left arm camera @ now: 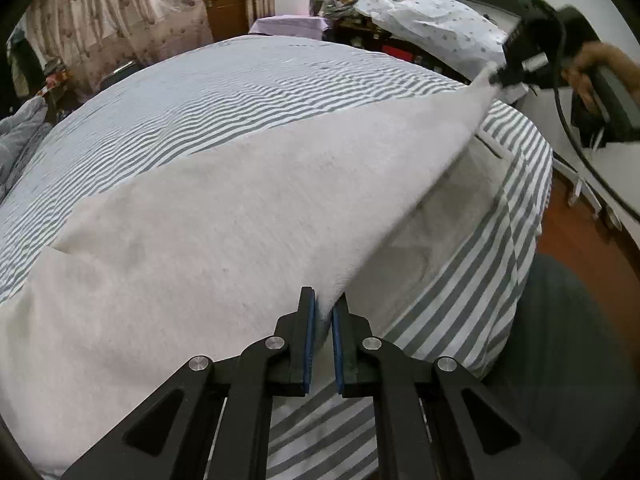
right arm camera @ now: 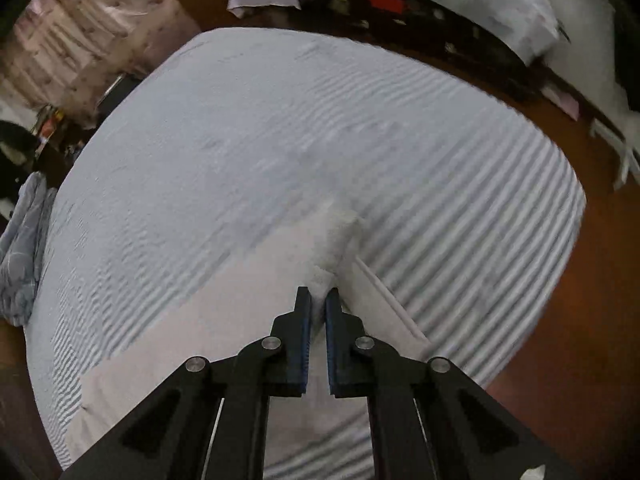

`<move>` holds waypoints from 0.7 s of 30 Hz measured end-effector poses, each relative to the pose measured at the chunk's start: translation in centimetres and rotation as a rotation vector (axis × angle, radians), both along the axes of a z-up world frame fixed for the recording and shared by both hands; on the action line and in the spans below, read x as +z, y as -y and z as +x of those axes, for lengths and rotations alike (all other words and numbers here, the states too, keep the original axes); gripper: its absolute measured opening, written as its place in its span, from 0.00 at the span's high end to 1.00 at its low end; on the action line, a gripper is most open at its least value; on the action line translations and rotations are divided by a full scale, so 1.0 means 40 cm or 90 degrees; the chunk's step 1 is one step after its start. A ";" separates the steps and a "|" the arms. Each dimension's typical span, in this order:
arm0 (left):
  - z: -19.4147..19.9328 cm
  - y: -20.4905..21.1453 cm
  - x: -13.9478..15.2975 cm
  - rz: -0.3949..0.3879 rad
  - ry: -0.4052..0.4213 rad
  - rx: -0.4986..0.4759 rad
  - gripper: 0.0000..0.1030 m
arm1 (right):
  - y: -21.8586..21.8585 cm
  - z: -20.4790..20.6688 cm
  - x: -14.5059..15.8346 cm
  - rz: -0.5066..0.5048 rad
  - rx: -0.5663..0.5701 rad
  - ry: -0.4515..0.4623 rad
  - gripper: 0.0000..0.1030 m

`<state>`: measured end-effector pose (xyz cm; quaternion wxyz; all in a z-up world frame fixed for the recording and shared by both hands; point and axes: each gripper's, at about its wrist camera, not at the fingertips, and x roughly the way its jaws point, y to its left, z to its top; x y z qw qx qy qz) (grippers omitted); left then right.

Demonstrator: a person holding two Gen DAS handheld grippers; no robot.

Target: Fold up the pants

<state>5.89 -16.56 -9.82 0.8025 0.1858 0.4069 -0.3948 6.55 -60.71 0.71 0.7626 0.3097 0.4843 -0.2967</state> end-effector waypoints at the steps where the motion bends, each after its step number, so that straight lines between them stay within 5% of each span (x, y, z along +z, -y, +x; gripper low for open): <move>1: -0.002 -0.002 -0.001 0.002 -0.002 -0.004 0.92 | 0.004 -0.018 -0.015 0.008 -0.008 -0.003 0.95; 11: -0.022 -0.041 0.035 -0.020 -0.008 -0.037 0.92 | -0.010 -0.103 -0.061 -0.010 -0.020 -0.025 0.95; 21: -0.034 -0.043 -0.048 0.019 -0.076 -0.041 0.97 | 0.003 -0.103 -0.204 0.021 -0.028 -0.099 0.89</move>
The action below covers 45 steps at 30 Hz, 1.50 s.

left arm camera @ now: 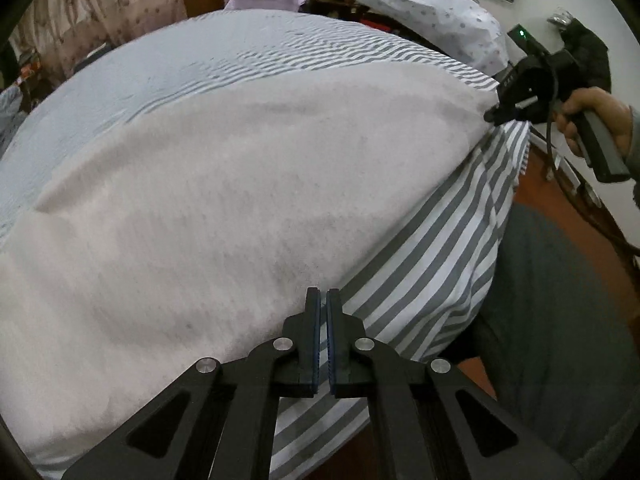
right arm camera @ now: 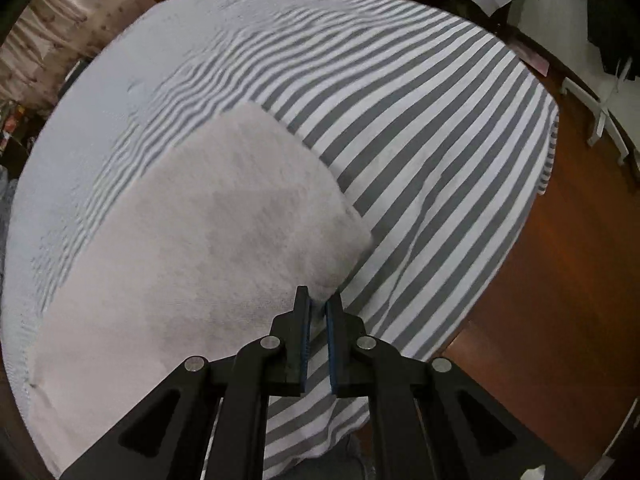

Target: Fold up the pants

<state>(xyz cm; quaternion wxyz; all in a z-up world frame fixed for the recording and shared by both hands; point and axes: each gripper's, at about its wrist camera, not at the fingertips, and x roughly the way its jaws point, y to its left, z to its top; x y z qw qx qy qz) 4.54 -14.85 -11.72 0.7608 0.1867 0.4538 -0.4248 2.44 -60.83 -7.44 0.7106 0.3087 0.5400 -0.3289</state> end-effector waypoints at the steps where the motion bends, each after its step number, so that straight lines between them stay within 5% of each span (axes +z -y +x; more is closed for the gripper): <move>1: 0.004 -0.001 0.002 -0.002 -0.010 0.004 0.97 | 0.002 -0.001 -0.006 0.005 -0.008 -0.003 0.85; 5: 0.030 -0.015 0.025 -0.020 -0.066 0.020 0.94 | 0.010 -0.009 0.002 0.002 -0.020 -0.004 0.73; 9: 0.065 -0.064 0.083 -0.069 -0.107 0.050 0.85 | -0.014 -0.026 0.094 -0.050 -0.029 0.022 0.67; 13: 0.124 -0.147 0.155 -0.128 -0.081 0.119 0.81 | -0.064 0.030 0.200 -0.109 0.023 0.065 0.67; 17: 0.239 -0.235 0.171 -0.112 -0.028 0.265 0.78 | -0.172 0.172 0.253 -0.086 0.138 0.106 0.67; 22: 0.338 -0.314 0.114 -0.071 -0.014 0.399 0.78 | -0.401 0.416 0.241 0.000 0.331 0.132 0.67; 29: 0.364 -0.413 0.008 -0.027 -0.048 0.470 0.78 | -0.753 0.743 0.109 0.164 0.579 0.087 0.65; 37: 0.319 -0.457 -0.005 -0.037 -0.049 0.490 0.78 | -0.930 0.921 -0.038 0.340 0.637 0.008 0.65; 45: 0.315 -0.504 -0.014 -0.082 -0.073 0.515 0.79 | -0.954 0.876 -0.086 0.470 0.695 -0.037 0.65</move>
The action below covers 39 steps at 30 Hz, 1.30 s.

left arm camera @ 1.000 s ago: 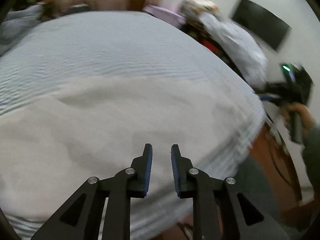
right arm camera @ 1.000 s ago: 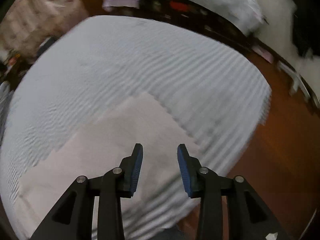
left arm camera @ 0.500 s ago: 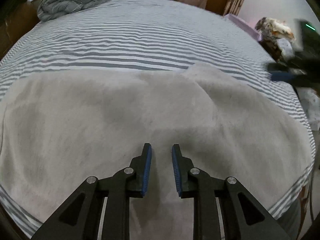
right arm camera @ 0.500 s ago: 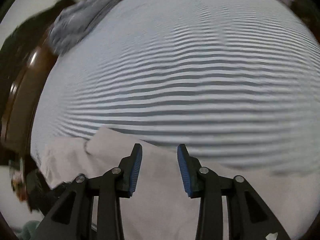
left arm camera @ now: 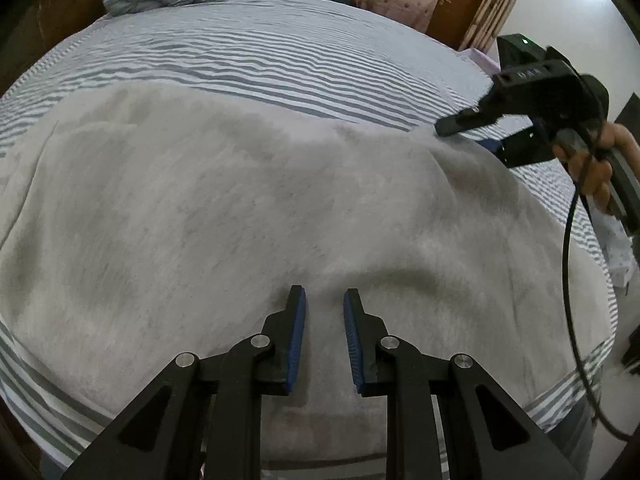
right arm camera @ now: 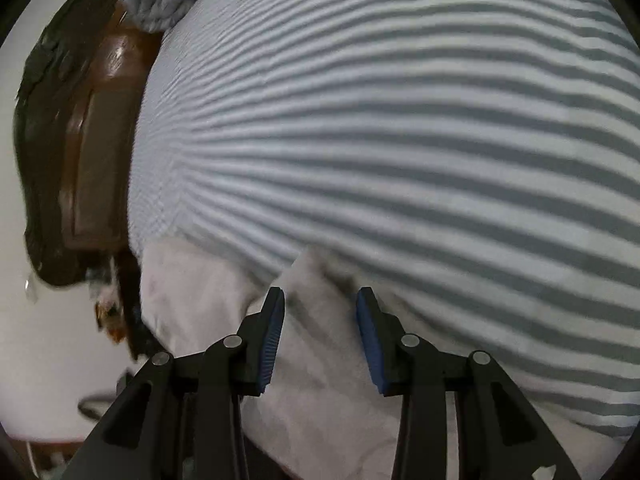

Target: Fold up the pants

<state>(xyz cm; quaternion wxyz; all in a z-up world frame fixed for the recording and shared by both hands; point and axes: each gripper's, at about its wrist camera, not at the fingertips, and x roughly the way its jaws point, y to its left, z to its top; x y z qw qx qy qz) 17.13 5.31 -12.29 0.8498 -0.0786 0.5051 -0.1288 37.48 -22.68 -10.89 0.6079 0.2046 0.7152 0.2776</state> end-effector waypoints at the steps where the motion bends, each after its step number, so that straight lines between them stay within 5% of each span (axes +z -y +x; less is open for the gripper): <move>1: 0.001 0.000 -0.001 -0.002 0.000 0.001 0.79 | -0.006 -0.001 -0.007 0.008 0.013 -0.009 0.65; 8: -0.001 -0.005 -0.004 0.004 0.008 -0.004 0.79 | -0.041 0.063 -0.066 0.072 -0.023 -0.050 0.70; 12: -0.014 -0.007 -0.001 -0.002 0.011 -0.002 0.78 | -0.052 0.051 -0.013 0.035 -0.013 0.026 0.87; 18: -0.004 -0.041 0.004 -0.048 0.002 0.029 0.78 | -0.030 0.047 0.051 0.041 -0.086 0.084 0.90; 24: 0.004 -0.034 0.010 0.012 0.029 0.036 0.78 | 0.051 0.127 0.054 0.115 -0.247 0.134 0.99; 26: 0.007 -0.037 0.003 0.011 0.024 0.037 0.78 | 0.059 0.169 0.085 0.092 -0.252 0.167 0.99; 33: -0.008 -0.011 0.014 0.062 0.055 0.021 0.78 | 0.009 0.100 0.093 0.023 -0.125 0.141 0.95; 39: -0.010 0.003 0.044 0.047 0.060 0.011 0.78 | -0.095 -0.015 0.085 -0.012 -0.019 0.161 0.95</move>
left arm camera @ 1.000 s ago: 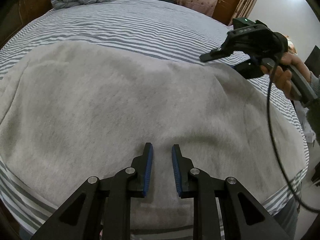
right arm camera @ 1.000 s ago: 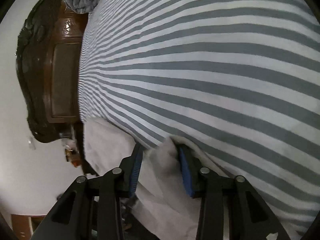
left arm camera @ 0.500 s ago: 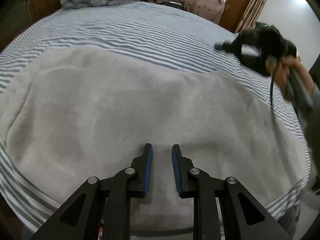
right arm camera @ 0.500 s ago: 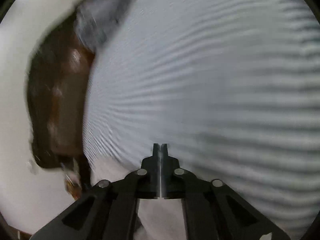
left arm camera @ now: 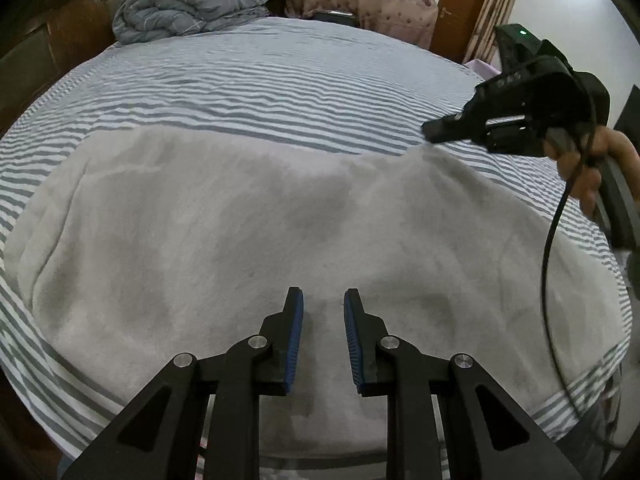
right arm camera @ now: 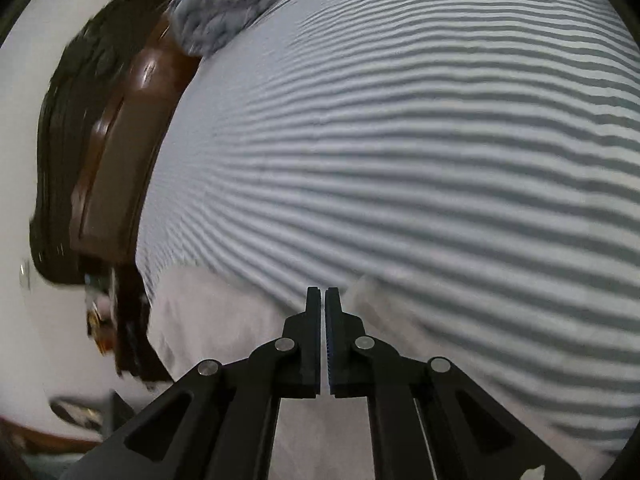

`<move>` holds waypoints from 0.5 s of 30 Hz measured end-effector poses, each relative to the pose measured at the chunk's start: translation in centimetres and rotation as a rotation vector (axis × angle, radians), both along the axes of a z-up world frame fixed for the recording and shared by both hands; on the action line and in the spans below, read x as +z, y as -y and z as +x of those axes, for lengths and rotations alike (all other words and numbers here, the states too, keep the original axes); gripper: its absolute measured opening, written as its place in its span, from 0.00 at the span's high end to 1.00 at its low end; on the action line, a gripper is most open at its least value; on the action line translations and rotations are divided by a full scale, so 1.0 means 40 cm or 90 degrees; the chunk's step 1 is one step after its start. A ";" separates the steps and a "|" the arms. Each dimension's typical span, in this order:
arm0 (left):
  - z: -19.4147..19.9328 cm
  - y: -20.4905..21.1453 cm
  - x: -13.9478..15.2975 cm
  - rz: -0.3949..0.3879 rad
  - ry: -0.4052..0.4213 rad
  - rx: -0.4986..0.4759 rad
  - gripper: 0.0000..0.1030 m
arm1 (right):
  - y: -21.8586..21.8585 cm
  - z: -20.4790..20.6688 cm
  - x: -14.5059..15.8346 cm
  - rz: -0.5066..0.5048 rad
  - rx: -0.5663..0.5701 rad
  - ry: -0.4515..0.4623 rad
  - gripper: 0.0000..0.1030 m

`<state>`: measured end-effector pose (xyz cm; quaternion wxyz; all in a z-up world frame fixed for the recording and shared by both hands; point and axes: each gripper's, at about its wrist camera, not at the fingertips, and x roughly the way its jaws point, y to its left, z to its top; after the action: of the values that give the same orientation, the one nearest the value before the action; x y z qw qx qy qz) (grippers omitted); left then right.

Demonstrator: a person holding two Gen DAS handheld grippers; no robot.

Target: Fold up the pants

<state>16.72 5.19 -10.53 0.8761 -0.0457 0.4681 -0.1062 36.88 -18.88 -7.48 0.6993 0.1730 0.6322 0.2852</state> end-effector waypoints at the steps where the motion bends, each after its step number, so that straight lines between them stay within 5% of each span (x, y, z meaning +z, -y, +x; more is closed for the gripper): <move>1: -0.002 0.004 -0.004 0.003 -0.006 -0.005 0.78 | -0.014 0.000 -0.004 -0.022 0.004 0.007 0.95; 3: -0.010 0.001 -0.027 0.008 -0.038 -0.004 0.78 | -0.033 0.000 -0.032 -0.109 0.012 0.032 0.98; 6: -0.021 -0.013 -0.044 0.012 -0.033 -0.002 0.78 | -0.035 0.013 -0.063 -0.152 0.002 0.054 1.00; 13: -0.030 0.010 -0.044 0.068 -0.030 -0.013 0.77 | -0.025 0.019 -0.056 -0.148 -0.018 0.056 1.00; 15: -0.031 0.006 -0.035 0.069 -0.030 -0.015 0.77 | 0.000 0.007 -0.006 -0.111 -0.063 0.067 0.91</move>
<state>15.49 4.95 -11.94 0.8645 0.0049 0.4945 -0.0901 37.18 -18.88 -7.74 0.7571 0.1277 0.6078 0.2029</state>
